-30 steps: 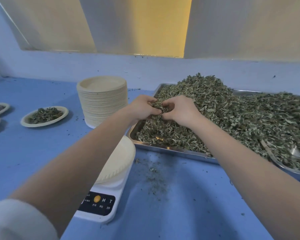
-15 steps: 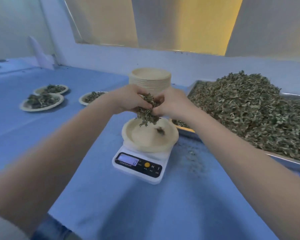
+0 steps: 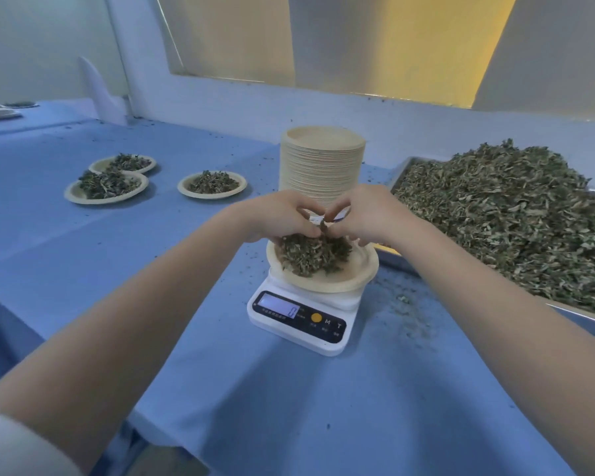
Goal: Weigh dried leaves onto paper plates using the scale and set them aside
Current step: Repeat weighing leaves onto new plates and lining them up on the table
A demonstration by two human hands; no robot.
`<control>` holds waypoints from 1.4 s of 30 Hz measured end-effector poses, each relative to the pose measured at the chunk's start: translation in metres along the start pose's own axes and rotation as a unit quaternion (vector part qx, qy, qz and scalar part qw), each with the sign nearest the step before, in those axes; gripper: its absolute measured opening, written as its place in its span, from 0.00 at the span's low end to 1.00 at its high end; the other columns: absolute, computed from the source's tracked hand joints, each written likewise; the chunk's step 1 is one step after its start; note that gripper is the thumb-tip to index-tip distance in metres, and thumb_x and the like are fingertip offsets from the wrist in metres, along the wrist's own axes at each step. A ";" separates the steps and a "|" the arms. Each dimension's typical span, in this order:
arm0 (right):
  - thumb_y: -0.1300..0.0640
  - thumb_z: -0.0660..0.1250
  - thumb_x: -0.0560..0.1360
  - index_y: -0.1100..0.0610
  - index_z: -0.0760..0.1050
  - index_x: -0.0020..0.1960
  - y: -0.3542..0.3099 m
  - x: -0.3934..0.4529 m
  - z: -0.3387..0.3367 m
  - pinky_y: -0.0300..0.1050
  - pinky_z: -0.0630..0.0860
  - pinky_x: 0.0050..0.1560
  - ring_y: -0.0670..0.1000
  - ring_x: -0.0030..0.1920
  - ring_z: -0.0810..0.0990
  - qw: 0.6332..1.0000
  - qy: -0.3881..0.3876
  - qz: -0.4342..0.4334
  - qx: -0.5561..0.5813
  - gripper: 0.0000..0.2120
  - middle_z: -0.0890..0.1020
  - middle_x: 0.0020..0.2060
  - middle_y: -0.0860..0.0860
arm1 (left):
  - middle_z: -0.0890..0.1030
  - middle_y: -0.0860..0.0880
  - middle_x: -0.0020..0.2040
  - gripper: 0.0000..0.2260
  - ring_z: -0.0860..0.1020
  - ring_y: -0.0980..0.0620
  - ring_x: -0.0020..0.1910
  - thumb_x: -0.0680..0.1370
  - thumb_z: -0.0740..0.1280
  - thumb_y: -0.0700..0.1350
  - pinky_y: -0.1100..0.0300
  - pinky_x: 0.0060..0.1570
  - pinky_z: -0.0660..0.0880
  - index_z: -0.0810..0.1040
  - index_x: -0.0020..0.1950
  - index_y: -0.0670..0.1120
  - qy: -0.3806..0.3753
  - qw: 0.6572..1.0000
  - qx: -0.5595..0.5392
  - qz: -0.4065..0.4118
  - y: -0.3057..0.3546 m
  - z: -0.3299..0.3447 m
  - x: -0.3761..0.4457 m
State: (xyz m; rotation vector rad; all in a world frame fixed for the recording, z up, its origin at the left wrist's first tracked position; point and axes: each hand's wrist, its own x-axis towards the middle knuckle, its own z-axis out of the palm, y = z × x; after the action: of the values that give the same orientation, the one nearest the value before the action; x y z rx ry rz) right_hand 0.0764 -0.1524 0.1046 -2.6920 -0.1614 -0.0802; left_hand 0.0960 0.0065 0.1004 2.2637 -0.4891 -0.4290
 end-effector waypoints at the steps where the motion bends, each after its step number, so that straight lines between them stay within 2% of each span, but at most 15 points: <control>1: 0.55 0.73 0.69 0.49 0.82 0.49 0.002 0.001 -0.001 0.48 0.82 0.44 0.53 0.39 0.84 1.000 0.006 -0.004 0.004 0.09 0.83 0.38 0.50 | 0.71 0.48 0.68 0.18 0.72 0.50 0.64 0.78 0.66 0.43 0.57 0.52 0.73 0.72 0.67 0.54 -0.001 1.000 -0.008 0.003 0.001 0.000 0.001; 5: 0.55 0.72 0.70 0.48 0.82 0.48 0.006 0.002 0.003 0.45 0.78 0.49 0.50 0.48 0.80 0.999 -0.028 -0.032 -0.027 0.08 0.81 0.45 0.49 | 0.73 0.46 0.65 0.18 0.75 0.47 0.60 0.78 0.65 0.38 0.57 0.50 0.77 0.71 0.67 0.48 0.007 0.999 -0.045 0.010 0.004 0.006 0.008; 9: 0.56 0.71 0.71 0.50 0.82 0.52 0.015 0.003 0.003 0.43 0.76 0.47 0.49 0.48 0.78 0.997 -0.043 -0.030 -0.059 0.10 0.81 0.46 0.49 | 0.74 0.45 0.62 0.17 0.78 0.51 0.48 0.79 0.62 0.36 0.56 0.48 0.78 0.71 0.67 0.44 0.084 0.995 -0.059 0.021 0.006 0.005 0.013; 10: 0.56 0.71 0.71 0.49 0.81 0.51 0.016 0.004 0.001 0.42 0.74 0.45 0.48 0.47 0.77 0.997 -0.038 -0.031 -0.055 0.09 0.80 0.45 0.49 | 0.75 0.46 0.61 0.16 0.77 0.51 0.46 0.79 0.61 0.36 0.57 0.47 0.78 0.72 0.66 0.44 0.108 0.993 -0.034 0.029 0.008 0.001 0.014; 12: 0.56 0.70 0.70 0.48 0.80 0.49 0.016 0.006 -0.003 0.40 0.70 0.42 0.48 0.47 0.77 0.998 -0.026 -0.036 -0.048 0.08 0.79 0.45 0.48 | 0.76 0.48 0.57 0.13 0.76 0.55 0.44 0.78 0.62 0.37 0.66 0.40 0.76 0.75 0.62 0.46 0.134 0.989 0.025 0.048 0.012 -0.006 0.014; 14: 0.57 0.70 0.71 0.46 0.80 0.48 0.014 0.007 -0.007 0.40 0.70 0.41 0.48 0.46 0.77 0.999 -0.014 -0.043 -0.027 0.08 0.80 0.47 0.48 | 0.78 0.49 0.53 0.11 0.75 0.58 0.41 0.78 0.63 0.37 0.71 0.33 0.72 0.78 0.57 0.46 0.127 0.989 0.038 0.064 0.018 -0.010 0.012; 19: 0.56 0.69 0.71 0.50 0.82 0.48 0.007 0.012 -0.011 0.37 0.71 0.33 0.43 0.37 0.75 0.998 0.005 -0.058 0.019 0.07 0.81 0.45 0.48 | 0.80 0.45 0.49 0.06 0.75 0.52 0.42 0.76 0.66 0.37 0.61 0.39 0.75 0.79 0.49 0.46 0.097 0.993 0.005 0.068 0.027 -0.008 0.012; 23: 0.55 0.68 0.72 0.51 0.82 0.47 0.006 0.014 -0.013 0.36 0.69 0.32 0.43 0.38 0.75 0.997 0.003 -0.065 0.031 0.06 0.79 0.39 0.44 | 0.81 0.42 0.50 0.07 0.76 0.51 0.42 0.74 0.68 0.37 0.62 0.39 0.75 0.79 0.43 0.49 0.088 0.994 -0.012 0.065 0.026 -0.009 0.012; 26: 0.55 0.69 0.72 0.51 0.83 0.47 0.007 0.013 -0.011 0.36 0.69 0.35 0.43 0.39 0.75 0.997 -0.003 -0.071 0.034 0.05 0.80 0.41 0.45 | 0.82 0.43 0.50 0.07 0.76 0.52 0.43 0.74 0.68 0.38 0.64 0.39 0.74 0.79 0.43 0.51 0.073 0.995 -0.020 0.067 0.024 -0.009 0.011; 29: 0.54 0.70 0.72 0.50 0.82 0.47 0.009 0.011 -0.008 0.40 0.69 0.41 0.47 0.45 0.76 0.997 -0.003 -0.071 0.028 0.05 0.81 0.43 0.47 | 0.81 0.45 0.47 0.09 0.75 0.52 0.43 0.73 0.68 0.38 0.63 0.41 0.74 0.79 0.43 0.53 0.051 0.996 -0.022 0.071 0.019 -0.007 0.010; 33: 0.55 0.70 0.71 0.50 0.83 0.47 0.014 0.009 -0.003 0.36 0.69 0.40 0.47 0.47 0.77 0.997 -0.005 -0.065 0.038 0.05 0.82 0.44 0.48 | 0.81 0.46 0.47 0.11 0.76 0.53 0.45 0.73 0.68 0.38 0.63 0.42 0.74 0.78 0.44 0.55 0.052 0.996 -0.029 0.070 0.012 -0.003 0.011; 37: 0.54 0.70 0.71 0.48 0.83 0.47 0.018 0.006 -0.003 0.31 0.69 0.42 0.44 0.44 0.77 0.996 -0.006 -0.058 0.065 0.06 0.81 0.42 0.44 | 0.80 0.47 0.49 0.12 0.76 0.55 0.44 0.71 0.72 0.38 0.65 0.40 0.72 0.78 0.48 0.54 0.038 0.996 -0.040 0.067 0.008 0.000 0.009; 39: 0.51 0.72 0.70 0.46 0.83 0.47 0.023 0.005 -0.002 0.29 0.68 0.40 0.42 0.44 0.76 0.996 -0.009 -0.059 0.073 0.05 0.80 0.41 0.43 | 0.79 0.49 0.47 0.13 0.75 0.57 0.41 0.70 0.73 0.38 0.69 0.36 0.71 0.78 0.49 0.53 0.037 0.997 -0.036 0.065 0.007 0.001 0.008; 42: 0.45 0.74 0.68 0.42 0.80 0.51 0.025 0.003 0.002 0.26 0.65 0.40 0.37 0.44 0.75 0.995 -0.024 -0.067 0.068 0.12 0.80 0.46 0.44 | 0.78 0.47 0.48 0.14 0.74 0.55 0.39 0.72 0.67 0.33 0.68 0.35 0.72 0.78 0.53 0.49 0.068 0.996 -0.031 0.053 0.004 0.004 0.010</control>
State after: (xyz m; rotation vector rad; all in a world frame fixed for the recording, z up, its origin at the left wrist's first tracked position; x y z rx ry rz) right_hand 0.0831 -0.1741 0.0924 -2.5470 -0.3506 -0.0450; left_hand 0.1021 -0.0029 0.0996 2.1789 -0.5160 -0.2323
